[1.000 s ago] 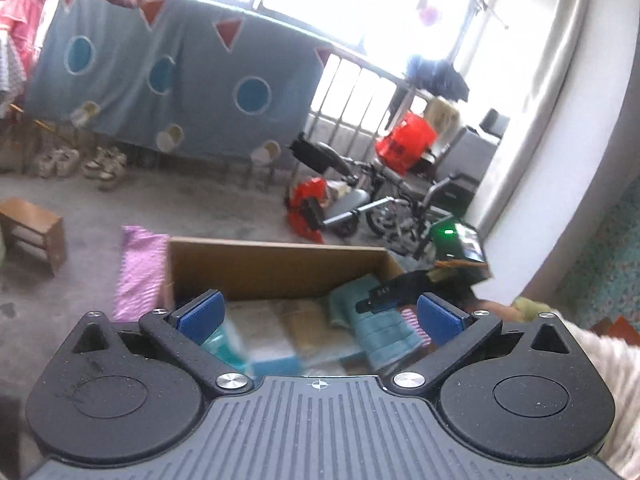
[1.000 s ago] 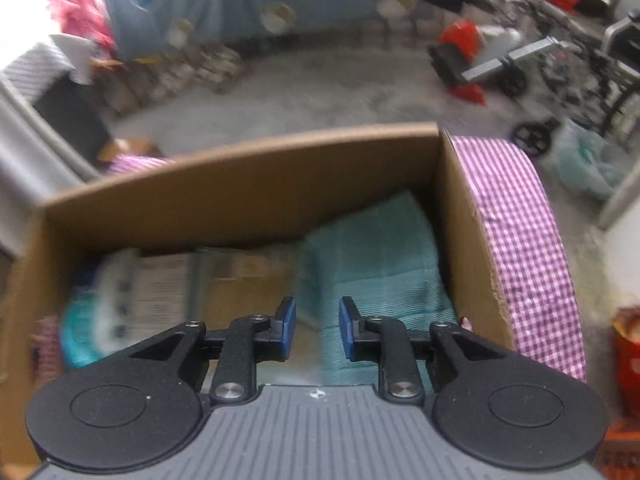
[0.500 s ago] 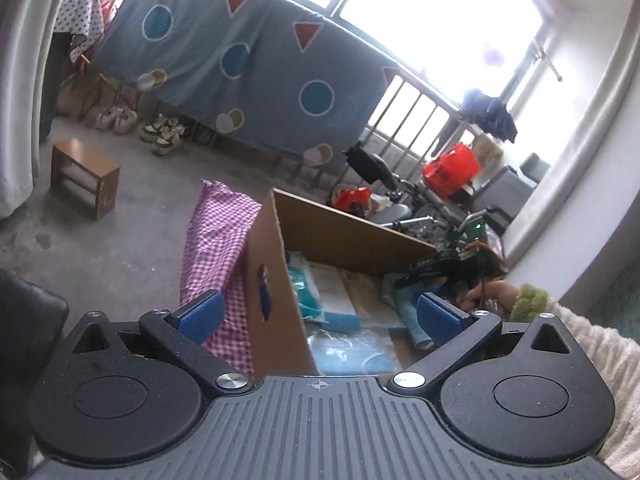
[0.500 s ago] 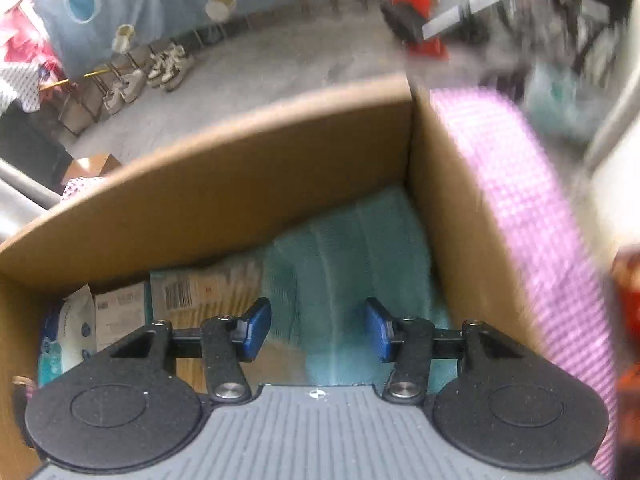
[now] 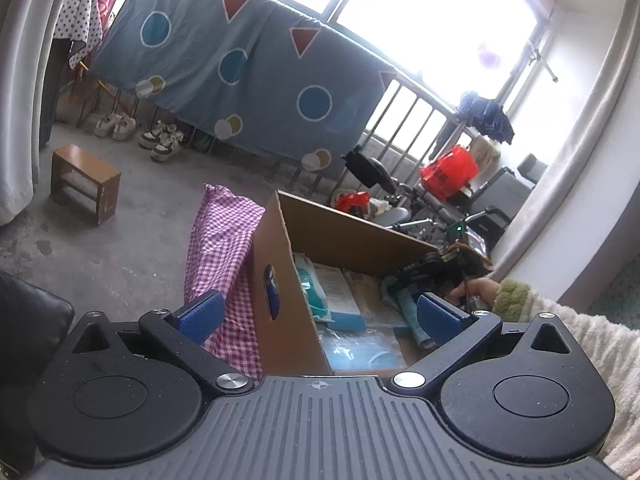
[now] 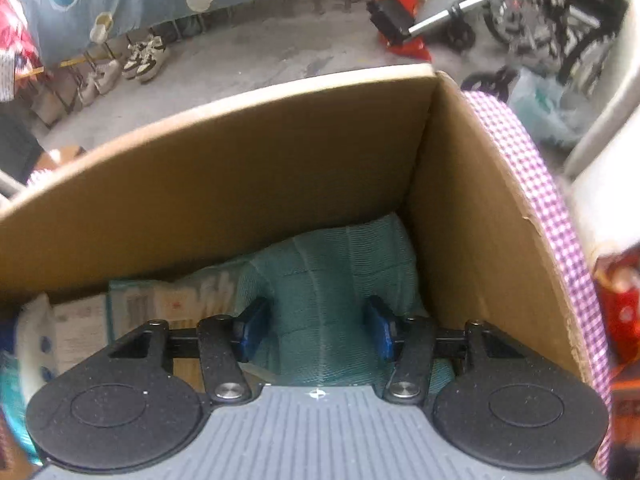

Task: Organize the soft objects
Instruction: 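Press the teal towel down flat inside the box with the right gripper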

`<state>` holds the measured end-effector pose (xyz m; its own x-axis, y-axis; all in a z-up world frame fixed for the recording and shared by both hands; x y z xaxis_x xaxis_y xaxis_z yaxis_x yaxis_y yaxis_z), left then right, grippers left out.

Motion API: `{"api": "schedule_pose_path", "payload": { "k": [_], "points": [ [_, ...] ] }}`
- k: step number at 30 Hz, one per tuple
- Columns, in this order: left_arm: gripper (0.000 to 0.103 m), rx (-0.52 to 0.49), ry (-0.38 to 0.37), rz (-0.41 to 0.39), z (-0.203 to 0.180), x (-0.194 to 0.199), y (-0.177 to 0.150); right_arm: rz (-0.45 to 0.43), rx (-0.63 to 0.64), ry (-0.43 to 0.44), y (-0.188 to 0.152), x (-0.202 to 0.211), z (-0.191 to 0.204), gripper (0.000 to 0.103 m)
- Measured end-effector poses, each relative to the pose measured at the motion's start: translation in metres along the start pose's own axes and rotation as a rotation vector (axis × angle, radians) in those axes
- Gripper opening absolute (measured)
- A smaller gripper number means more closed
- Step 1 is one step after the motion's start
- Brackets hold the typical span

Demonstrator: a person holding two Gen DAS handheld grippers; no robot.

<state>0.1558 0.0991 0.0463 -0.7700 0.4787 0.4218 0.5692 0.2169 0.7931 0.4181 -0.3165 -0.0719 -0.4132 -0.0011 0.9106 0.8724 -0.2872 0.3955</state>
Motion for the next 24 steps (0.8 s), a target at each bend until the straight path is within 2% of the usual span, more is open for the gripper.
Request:
{"api": "schedule_pose_path", "payload": {
  "k": [4, 6, 8, 12, 18, 21, 24],
  "points": [
    [0.103, 0.003, 0.006, 0.004, 0.000, 0.000, 0.000, -0.048, -0.013, 0.042, 0.001, 0.031, -0.001, 0.056],
    [0.103, -0.002, 0.012, 0.006, 0.000, 0.001, 0.000, -0.084, 0.002, 0.066, -0.005, 0.052, 0.002, 0.061],
    [0.103, -0.008, 0.013, 0.008, -0.001, 0.002, -0.001, -0.085, 0.027, 0.073, -0.014, 0.066, 0.002, 0.072],
    [0.103, -0.009, 0.006, 0.011, -0.003, 0.004, -0.002, -0.001, 0.082, 0.020, -0.032, 0.050, 0.004, 0.074],
    [0.103, -0.023, 0.003, 0.021, -0.012, 0.010, -0.006, 0.120, 0.020, 0.030, -0.053, 0.017, 0.001, 0.074],
    [0.103, -0.030, 0.015, 0.024, -0.016, 0.016, -0.008, 0.072, -0.004, 0.080, -0.051, 0.038, 0.000, 0.074],
    [0.103, -0.038, 0.035, 0.025, -0.016, 0.022, -0.010, -0.018, 0.015, 0.137, -0.054, 0.079, -0.003, 0.074]
  ]
}}
Point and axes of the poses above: each gripper's, at about its wrist camera, not at the fingertips, and x roughly against the way its jaws point, z to its left, y to its top, the point moved 6 cm from there along -x, roughly the way its jaws point, and after that the axes turned 3 degrees about -x, right-handed, at the moved point
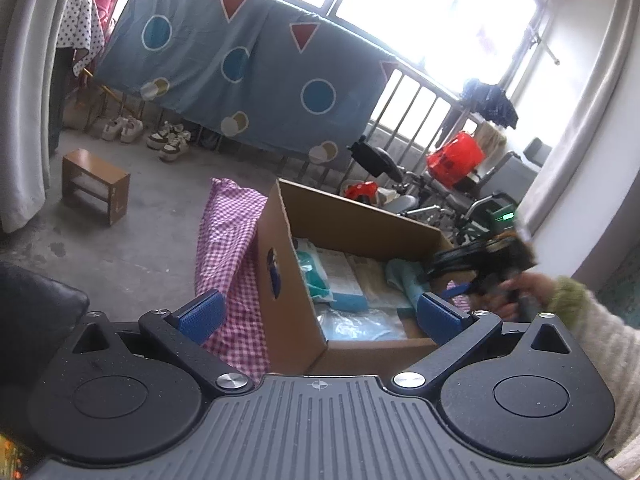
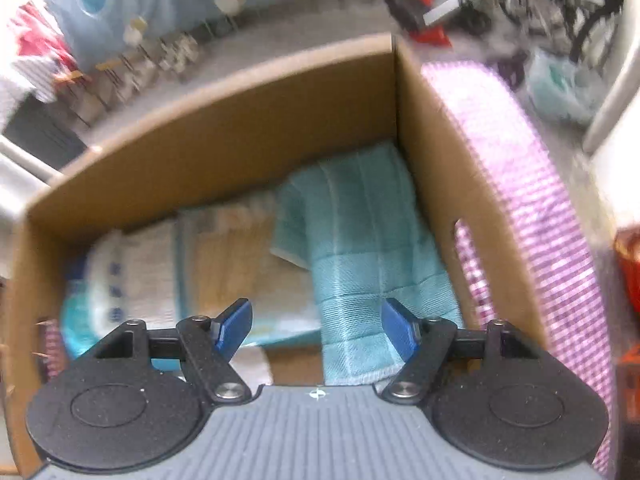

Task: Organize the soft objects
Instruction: 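Press the teal towel down flat inside the box with the right gripper, then move the right gripper out of the box down to the pink plush toy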

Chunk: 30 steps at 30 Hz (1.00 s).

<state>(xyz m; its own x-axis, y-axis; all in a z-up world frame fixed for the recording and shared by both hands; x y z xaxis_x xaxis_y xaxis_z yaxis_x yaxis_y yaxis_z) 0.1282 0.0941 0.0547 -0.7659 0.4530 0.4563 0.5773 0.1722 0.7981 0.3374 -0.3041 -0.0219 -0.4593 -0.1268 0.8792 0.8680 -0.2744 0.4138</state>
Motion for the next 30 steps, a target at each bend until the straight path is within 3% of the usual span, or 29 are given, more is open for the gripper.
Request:
{"api": "schedule_pose_path", "payload": {
  "k": [3, 8, 11, 14, 20, 24, 26, 28, 30],
  "points": [
    [0.103, -0.005, 0.013, 0.001, -0.001, 0.006, -0.004, -0.108, 0.036, 0.076, -0.017, 0.049, 0.004, 0.075],
    [0.103, -0.030, 0.029, 0.017, -0.008, 0.014, -0.009, -0.290, 0.110, 0.204, -0.064, 0.136, 0.004, 0.091],
    [0.103, -0.031, 0.026, 0.047, -0.011, 0.015, -0.014, -0.413, 0.168, 0.218, -0.091, 0.179, -0.004, 0.101],
    [0.103, -0.033, 0.019, 0.067, -0.015, 0.019, -0.020, -0.505, 0.219, 0.191, -0.129, 0.210, -0.008, 0.103],
    [0.103, -0.046, 0.011, 0.100, -0.017, 0.021, -0.040, -0.494, 0.284, 0.084, -0.203, 0.205, 0.001, 0.103],
    [0.103, -0.038, 0.035, 0.171, -0.016, 0.010, -0.059, -0.426, 0.300, 0.062, -0.225, 0.173, 0.017, 0.103],
    [0.103, -0.047, 0.057, 0.195, -0.016, 0.006, -0.069, -0.438, 0.298, 0.050, -0.236, 0.169, 0.028, 0.103],
    [0.103, -0.060, 0.080, 0.212, -0.015, 0.005, -0.080, -0.456, 0.315, 0.086, -0.240, 0.168, 0.038, 0.103],
    [0.103, -0.079, 0.096, 0.225, -0.014, 0.005, -0.090, -0.455, 0.314, 0.179, -0.239, 0.166, 0.052, 0.103]
  ]
}}
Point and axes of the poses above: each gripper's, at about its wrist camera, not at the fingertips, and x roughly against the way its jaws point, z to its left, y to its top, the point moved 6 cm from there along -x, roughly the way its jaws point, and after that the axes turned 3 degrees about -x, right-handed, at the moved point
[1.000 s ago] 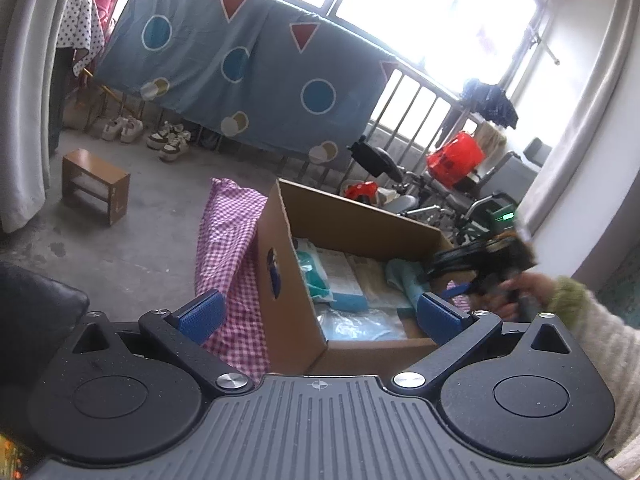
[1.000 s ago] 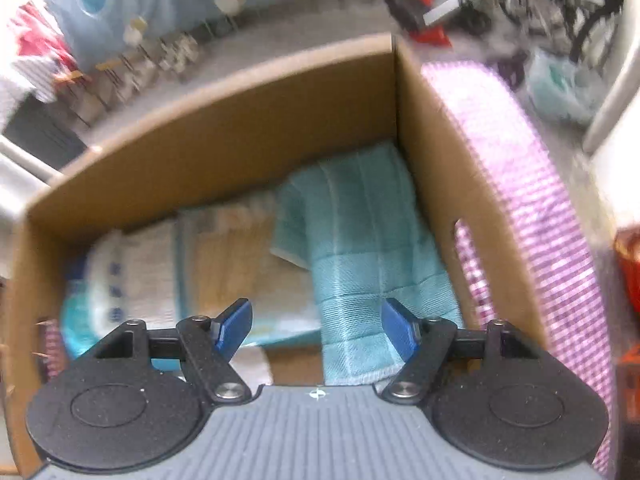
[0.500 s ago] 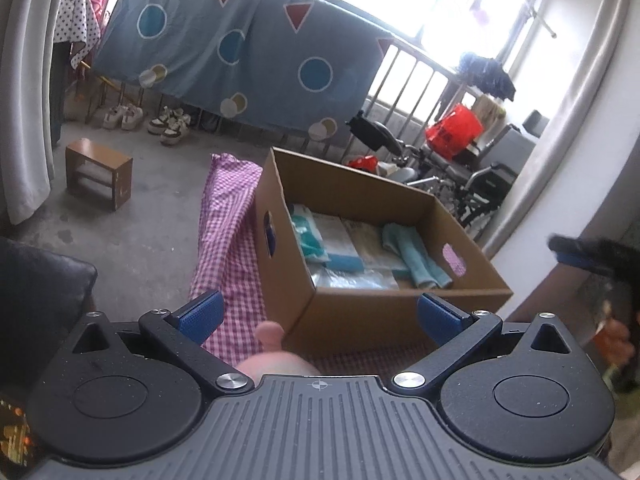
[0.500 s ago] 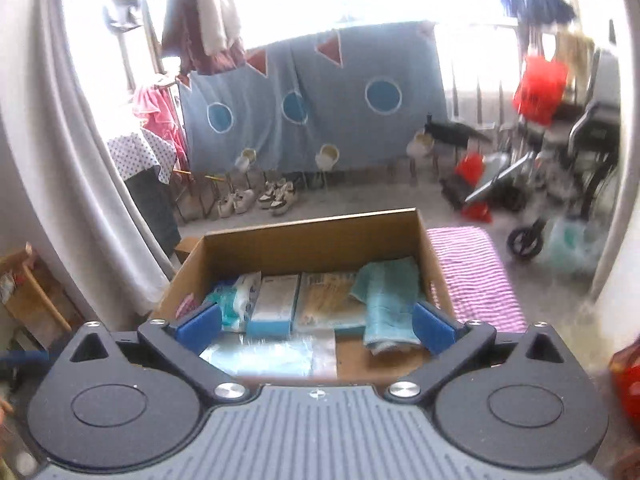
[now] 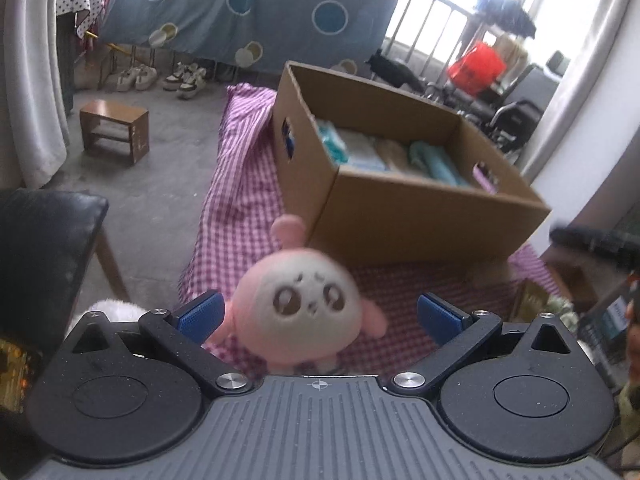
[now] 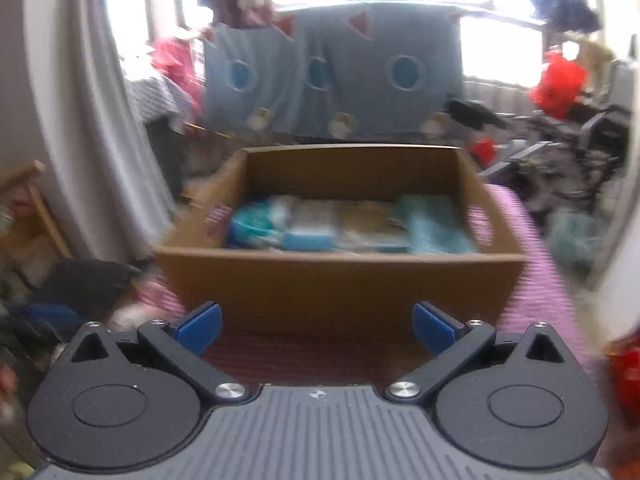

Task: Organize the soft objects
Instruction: 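Move the right gripper out of the box down to the pink plush toy, then close the right gripper on the pink plush toy's head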

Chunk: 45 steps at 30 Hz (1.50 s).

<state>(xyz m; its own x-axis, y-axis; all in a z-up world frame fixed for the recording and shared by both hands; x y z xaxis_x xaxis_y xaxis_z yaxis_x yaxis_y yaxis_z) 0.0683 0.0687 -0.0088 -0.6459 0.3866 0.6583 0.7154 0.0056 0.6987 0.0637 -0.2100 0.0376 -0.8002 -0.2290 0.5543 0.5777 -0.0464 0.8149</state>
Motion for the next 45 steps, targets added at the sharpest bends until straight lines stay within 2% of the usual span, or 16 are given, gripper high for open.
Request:
{"api": "schedule_pose_path", "payload": {
  "k": [3, 6, 10, 15, 19, 22, 24, 30, 37, 41, 45],
  "points": [
    [0.103, -0.009, 0.029, 0.015, 0.002, -0.003, -0.010, -0.006, -0.066, 0.175, 0.004, -0.018, 0.019, 0.103],
    [0.103, 0.001, 0.036, 0.031, 0.004, -0.008, -0.015, 0.077, -0.118, 0.308, 0.001, -0.051, 0.043, 0.103],
    [0.103, -0.003, 0.035, 0.048, 0.006, -0.016, -0.019, 0.223, -0.145, 0.399, -0.015, -0.098, 0.072, 0.103],
    [0.103, -0.001, 0.012, 0.086, 0.009, -0.030, -0.022, 0.344, -0.212, 0.467, -0.032, -0.133, 0.089, 0.097],
    [0.103, 0.006, -0.021, 0.117, 0.008, -0.041, -0.025, 0.424, -0.256, 0.489, -0.045, -0.153, 0.095, 0.084],
    [0.103, 0.015, -0.017, 0.130, 0.009, -0.046, -0.027, 0.462, -0.280, 0.521, -0.050, -0.160, 0.099, 0.083],
    [0.103, 0.023, -0.018, 0.135, 0.011, -0.048, -0.026, 0.477, -0.286, 0.524, -0.053, -0.165, 0.099, 0.077],
    [0.103, 0.088, -0.047, 0.136, 0.017, -0.044, -0.023, 0.487, -0.315, 0.543, -0.053, -0.165, 0.095, 0.077],
    [0.103, 0.067, -0.001, 0.137, 0.007, -0.046, -0.026, 0.497, -0.317, 0.539, -0.057, -0.158, 0.094, 0.077],
    [0.103, 0.084, -0.028, 0.140, 0.002, -0.044, -0.024, 0.474, -0.307, 0.517, -0.053, -0.148, 0.090, 0.077],
    [0.103, 0.057, -0.034, 0.120, -0.007, -0.038, -0.022, 0.460, -0.312, 0.517, -0.049, -0.137, 0.086, 0.077]
  ]
}}
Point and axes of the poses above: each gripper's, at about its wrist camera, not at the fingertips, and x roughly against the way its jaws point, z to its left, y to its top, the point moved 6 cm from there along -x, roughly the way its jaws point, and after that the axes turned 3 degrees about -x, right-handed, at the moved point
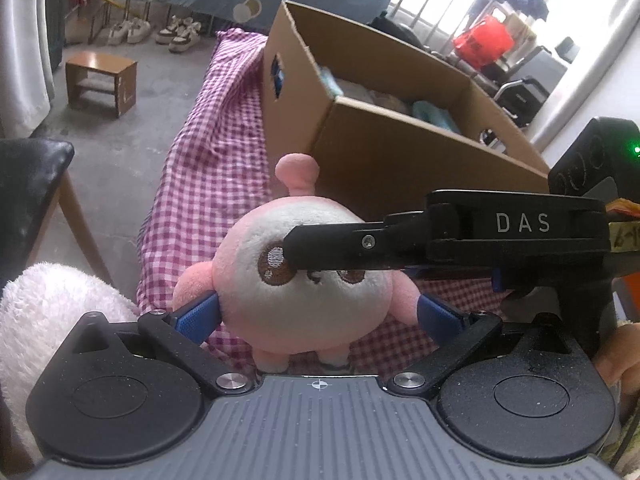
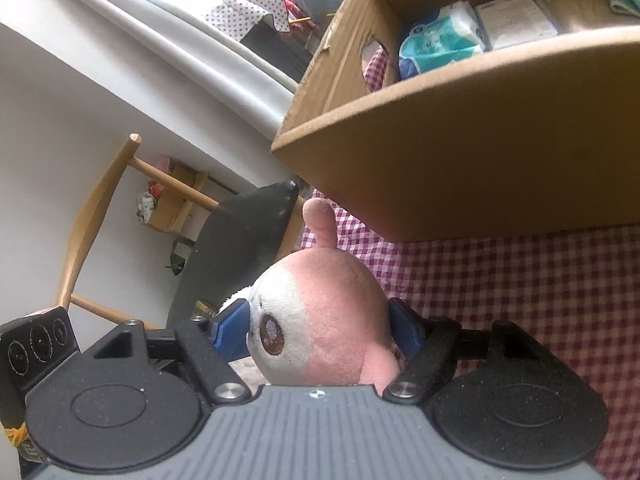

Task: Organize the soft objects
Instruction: 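Close the right gripper on the pink plush toy's head, then lift the plush toy with the right gripper and carry it over the box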

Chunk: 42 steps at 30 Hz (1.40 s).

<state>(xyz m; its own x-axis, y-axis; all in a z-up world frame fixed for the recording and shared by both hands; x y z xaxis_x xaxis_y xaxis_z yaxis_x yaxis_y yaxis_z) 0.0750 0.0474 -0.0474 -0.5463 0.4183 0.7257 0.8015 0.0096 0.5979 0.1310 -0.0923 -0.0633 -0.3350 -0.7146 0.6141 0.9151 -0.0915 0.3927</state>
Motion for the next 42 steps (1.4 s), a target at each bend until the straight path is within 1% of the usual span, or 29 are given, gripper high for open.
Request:
{"api": "schedule_pose_path", "payload": {
  "k": [5, 8, 13, 20, 26, 31, 36, 40, 42],
  "points": [
    [0.103, -0.008, -0.012, -0.025, -0.007, 0.011, 0.002, -0.020, 0.014, 0.007, -0.002, 0.012, 0.009, 0.077],
    [0.103, -0.020, -0.013, -0.047, -0.010, 0.017, 0.005, -0.043, 0.044, 0.006, -0.003, 0.020, 0.019, 0.078],
    [0.103, -0.024, -0.042, -0.097, -0.013, 0.028, 0.011, -0.085, 0.092, 0.004, -0.004, 0.034, 0.034, 0.078],
    [0.103, -0.053, -0.046, -0.194, -0.022, 0.051, 0.024, -0.154, 0.180, 0.031, -0.004, 0.062, 0.063, 0.078],
    [0.103, -0.113, -0.012, -0.292, -0.040, 0.074, 0.041, -0.232, 0.252, 0.075, 0.004, 0.089, 0.086, 0.078],
    [0.103, -0.179, 0.014, -0.345, -0.059, 0.083, 0.060, -0.294, 0.284, 0.109, 0.023, 0.114, 0.092, 0.078],
    [0.103, -0.279, 0.028, -0.387, -0.086, 0.082, 0.092, -0.355, 0.305, 0.105, 0.055, 0.143, 0.090, 0.078],
    [0.103, -0.340, 0.000, -0.414, -0.110, 0.070, 0.123, -0.393, 0.277, 0.079, 0.089, 0.170, 0.076, 0.078],
    [0.103, -0.368, -0.024, -0.418, -0.124, 0.058, 0.141, -0.410, 0.266, 0.042, 0.110, 0.184, 0.063, 0.078]
  ]
}}
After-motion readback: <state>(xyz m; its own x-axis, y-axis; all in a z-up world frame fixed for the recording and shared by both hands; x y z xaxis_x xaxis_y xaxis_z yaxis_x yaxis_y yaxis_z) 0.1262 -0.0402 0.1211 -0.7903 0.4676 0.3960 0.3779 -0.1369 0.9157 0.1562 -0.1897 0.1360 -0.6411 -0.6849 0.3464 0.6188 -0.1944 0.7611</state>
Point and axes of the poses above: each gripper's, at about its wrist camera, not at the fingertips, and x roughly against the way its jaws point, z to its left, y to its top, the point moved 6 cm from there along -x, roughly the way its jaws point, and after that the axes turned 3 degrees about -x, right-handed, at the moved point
